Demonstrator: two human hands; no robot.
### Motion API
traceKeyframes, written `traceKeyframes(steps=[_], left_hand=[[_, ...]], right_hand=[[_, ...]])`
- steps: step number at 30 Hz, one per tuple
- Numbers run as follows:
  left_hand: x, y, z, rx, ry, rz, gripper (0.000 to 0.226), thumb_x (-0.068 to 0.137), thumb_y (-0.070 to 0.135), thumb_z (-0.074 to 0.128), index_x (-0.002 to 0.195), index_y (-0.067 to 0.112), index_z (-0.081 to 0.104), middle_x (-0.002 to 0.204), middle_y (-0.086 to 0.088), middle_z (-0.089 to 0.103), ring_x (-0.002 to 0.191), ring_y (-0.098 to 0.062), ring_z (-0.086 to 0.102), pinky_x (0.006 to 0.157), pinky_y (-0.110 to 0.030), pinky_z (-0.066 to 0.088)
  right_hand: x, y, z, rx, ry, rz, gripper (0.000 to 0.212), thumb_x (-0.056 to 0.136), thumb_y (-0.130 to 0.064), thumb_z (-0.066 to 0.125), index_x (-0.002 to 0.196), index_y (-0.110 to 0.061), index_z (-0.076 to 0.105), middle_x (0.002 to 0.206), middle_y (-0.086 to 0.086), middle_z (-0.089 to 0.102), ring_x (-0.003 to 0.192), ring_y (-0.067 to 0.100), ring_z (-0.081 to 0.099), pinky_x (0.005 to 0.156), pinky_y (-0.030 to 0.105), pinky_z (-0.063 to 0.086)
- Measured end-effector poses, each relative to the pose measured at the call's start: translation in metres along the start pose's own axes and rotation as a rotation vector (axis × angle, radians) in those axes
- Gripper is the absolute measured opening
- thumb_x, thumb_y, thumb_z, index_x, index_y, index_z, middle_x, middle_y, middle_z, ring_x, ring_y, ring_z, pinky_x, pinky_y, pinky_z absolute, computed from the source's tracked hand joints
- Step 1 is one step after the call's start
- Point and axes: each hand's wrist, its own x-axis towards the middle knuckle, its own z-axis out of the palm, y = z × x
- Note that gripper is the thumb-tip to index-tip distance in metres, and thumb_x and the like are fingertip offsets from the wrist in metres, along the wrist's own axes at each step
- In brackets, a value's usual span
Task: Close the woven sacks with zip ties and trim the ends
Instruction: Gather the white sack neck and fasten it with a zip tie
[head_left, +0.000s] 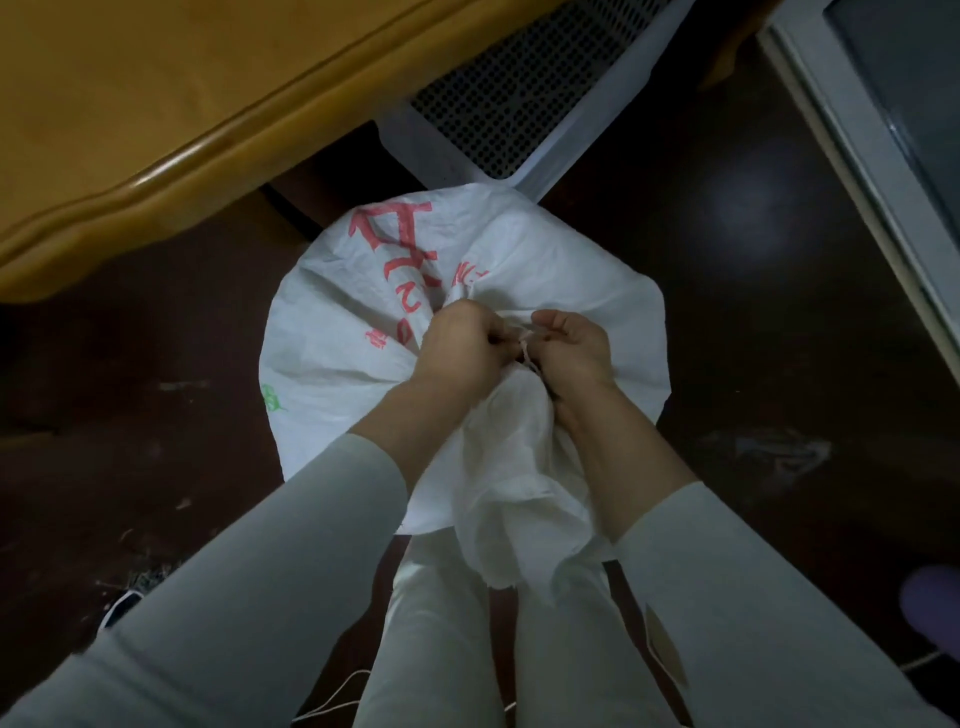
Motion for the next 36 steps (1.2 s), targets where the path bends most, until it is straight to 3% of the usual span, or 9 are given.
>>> traceKeyframes(steps=[7, 12, 14, 16, 18, 23, 28, 32, 36], left_hand=[[0.008, 0.008, 0.018, 0.265, -0.150, -0.089, 0.016, 0.087, 0.009, 0.057, 0.096, -0.001, 0.066, 0.104, -0.019, 0.064, 0.104, -0.030, 0.057, 0.092, -0.030, 0.041], [0.000, 0.004, 0.025, 0.389, -0.112, -0.035, 0.017, 0.090, 0.005, 0.048, 0.095, 0.002, 0.064, 0.103, -0.016, 0.064, 0.102, -0.028, 0.058, 0.088, -0.032, 0.043], [-0.003, 0.002, 0.022, 0.439, -0.090, 0.051, 0.021, 0.091, 0.006, 0.045, 0.095, 0.004, 0.066, 0.101, -0.014, 0.065, 0.097, -0.027, 0.060, 0.082, -0.030, 0.042], [-0.006, 0.000, 0.014, 0.473, -0.059, 0.159, 0.023, 0.090, 0.007, 0.045, 0.093, 0.007, 0.068, 0.098, -0.012, 0.066, 0.093, -0.026, 0.060, 0.079, -0.029, 0.040], [-0.007, -0.003, 0.000, 0.442, 0.031, 0.295, 0.020, 0.083, 0.006, 0.049, 0.083, 0.006, 0.069, 0.088, -0.015, 0.066, 0.085, -0.031, 0.061, 0.074, -0.033, 0.042], [-0.004, -0.011, -0.033, 0.270, 0.255, 0.256, 0.023, 0.078, 0.015, 0.055, 0.089, 0.004, 0.073, 0.085, -0.019, 0.071, 0.080, -0.034, 0.066, 0.068, -0.030, 0.047], [0.016, -0.019, -0.041, -0.194, 0.246, -0.012, 0.017, 0.082, 0.006, 0.066, 0.096, -0.002, 0.072, 0.098, -0.016, 0.072, 0.092, -0.018, 0.067, 0.090, -0.032, 0.051], [0.019, -0.030, -0.041, -0.248, 0.210, -0.018, 0.015, 0.082, 0.004, 0.067, 0.093, -0.004, 0.072, 0.091, -0.003, 0.068, 0.060, 0.021, 0.053, 0.081, -0.015, 0.048], [0.018, -0.031, -0.045, -0.277, 0.196, -0.010, 0.016, 0.083, 0.006, 0.067, 0.095, -0.003, 0.072, 0.089, 0.001, 0.066, 0.063, 0.018, 0.056, 0.081, -0.010, 0.047]], right_hand=[[0.007, 0.020, -0.001, -0.164, 0.018, 0.029, 0.030, 0.080, 0.012, 0.046, 0.100, -0.005, 0.061, 0.100, 0.020, 0.065, 0.084, 0.027, 0.063, 0.070, 0.031, 0.056], [0.006, 0.020, 0.000, -0.222, -0.029, 0.072, 0.027, 0.079, 0.006, 0.050, 0.094, -0.006, 0.070, 0.089, 0.018, 0.070, 0.080, 0.028, 0.067, 0.076, 0.036, 0.057], [0.009, 0.011, 0.001, -0.218, -0.007, 0.143, 0.031, 0.077, 0.007, 0.048, 0.095, -0.003, 0.071, 0.080, 0.021, 0.069, 0.068, 0.030, 0.065, 0.064, 0.035, 0.058], [0.008, -0.003, 0.003, -0.160, 0.020, 0.229, 0.027, 0.078, 0.007, 0.045, 0.094, 0.002, 0.067, 0.068, 0.020, 0.061, 0.049, 0.025, 0.055, 0.040, 0.021, 0.044], [0.003, -0.016, 0.007, -0.055, 0.010, 0.240, 0.028, 0.080, 0.009, 0.043, 0.096, 0.004, 0.065, 0.062, 0.017, 0.053, 0.039, 0.020, 0.047, 0.036, 0.013, 0.033], [-0.015, -0.032, 0.035, 0.079, -0.108, 0.095, 0.031, 0.078, 0.011, 0.051, 0.101, -0.008, 0.058, 0.073, 0.016, 0.055, 0.063, 0.022, 0.053, 0.062, 0.032, 0.048], [-0.013, -0.006, 0.044, -0.126, -0.178, -0.107, 0.019, 0.071, -0.011, 0.072, 0.059, -0.025, 0.070, 0.073, 0.003, 0.067, 0.080, 0.020, 0.063, 0.088, 0.042, 0.050], [-0.002, 0.007, 0.049, -0.058, -0.132, -0.128, 0.014, 0.076, -0.006, 0.072, 0.090, -0.005, 0.074, 0.085, 0.007, 0.071, 0.084, 0.018, 0.064, 0.094, 0.038, 0.051], [0.007, 0.011, 0.052, 0.044, -0.169, -0.051, 0.012, 0.082, -0.008, 0.067, 0.092, -0.002, 0.072, 0.095, 0.016, 0.070, 0.089, 0.025, 0.065, 0.095, 0.043, 0.051]])
